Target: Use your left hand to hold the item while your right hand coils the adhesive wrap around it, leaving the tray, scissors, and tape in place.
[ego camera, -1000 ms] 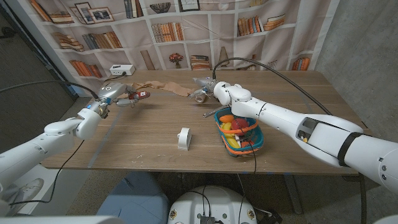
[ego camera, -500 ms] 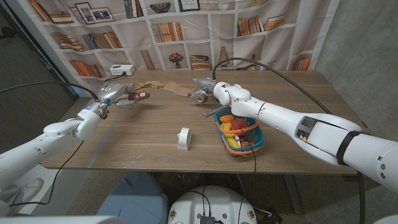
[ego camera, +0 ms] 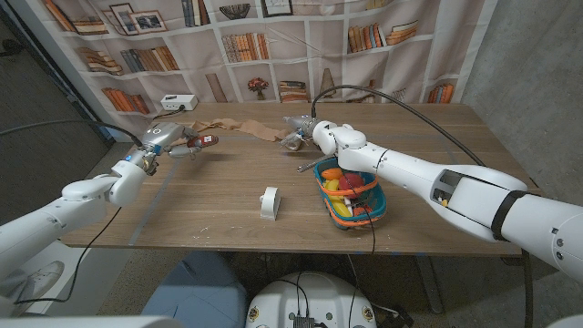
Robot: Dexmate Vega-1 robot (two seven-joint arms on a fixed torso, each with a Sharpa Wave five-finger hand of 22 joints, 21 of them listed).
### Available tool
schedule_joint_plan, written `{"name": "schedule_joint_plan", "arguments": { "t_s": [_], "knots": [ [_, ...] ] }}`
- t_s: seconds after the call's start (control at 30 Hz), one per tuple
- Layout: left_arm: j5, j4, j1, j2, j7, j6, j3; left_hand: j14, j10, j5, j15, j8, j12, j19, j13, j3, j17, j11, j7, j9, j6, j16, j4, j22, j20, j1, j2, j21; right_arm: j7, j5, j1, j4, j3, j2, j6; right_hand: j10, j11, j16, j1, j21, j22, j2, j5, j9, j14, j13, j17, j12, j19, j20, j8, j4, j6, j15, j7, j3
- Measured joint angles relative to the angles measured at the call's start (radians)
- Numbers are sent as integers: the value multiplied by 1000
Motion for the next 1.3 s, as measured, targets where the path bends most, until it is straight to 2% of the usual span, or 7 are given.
{"name": "schedule_joint_plan", "arguments": {
  "t_s": [0.33,0.97,1.07,1.2,1.3],
  "knots": [
    [-3,-6,8,3,-1,4,-5,0,0,-1,0,0,-1,0,-1,0,0,0,0,0,0,0,0,0,0,0,0,6,0,4,3,18,-7,7,-9,-17,-16,0,49,0,-2,18,0,0,16,0,0,0,0,0,-7,-11,-22,-16,0,23],
    [-11,-20,29,9,-1,11,-15,0,1,1,0,-4,-1,-4,2,-1,5,-1,0,0,0,0,-1,0,4,11,5,6,-4,12,6,38,-18,14,-26,-27,-16,0,130,-5,-2,46,0,0,8,0,0,-4,5,-5,-7,-20,-39,-16,3,65],
    [-12,-22,32,9,-1,12,-16,0,1,1,0,-6,-1,-4,1,-1,5,-1,0,0,0,0,-1,0,4,10,5,6,-2,14,7,45,-20,16,-26,-33,-10,-2,150,-5,-2,45,0,0,5,-2,0,-4,9,-2,-7,-18,-47,-12,4,76],
    [-13,-24,34,10,-1,12,-17,0,1,1,0,-7,-1,-4,2,-1,5,-1,0,0,0,-8,-1,0,4,7,8,8,1,18,10,53,-23,18,-27,-36,-7,-7,154,-4,-2,41,0,0,1,-4,0,-4,9,-2,-7,-17,-54,-8,0,77],
    [-13,-24,34,10,-1,13,-17,0,1,1,0,-7,-1,-4,2,-1,5,-1,0,0,0,-8,-1,0,4,7,9,15,3,21,12,59,-25,20,-27,-36,-7,-7,168,-5,-2,49,0,0,-1,-4,0,-4,9,-2,-7,-15,-54,-10,0,87]
  ]
}}
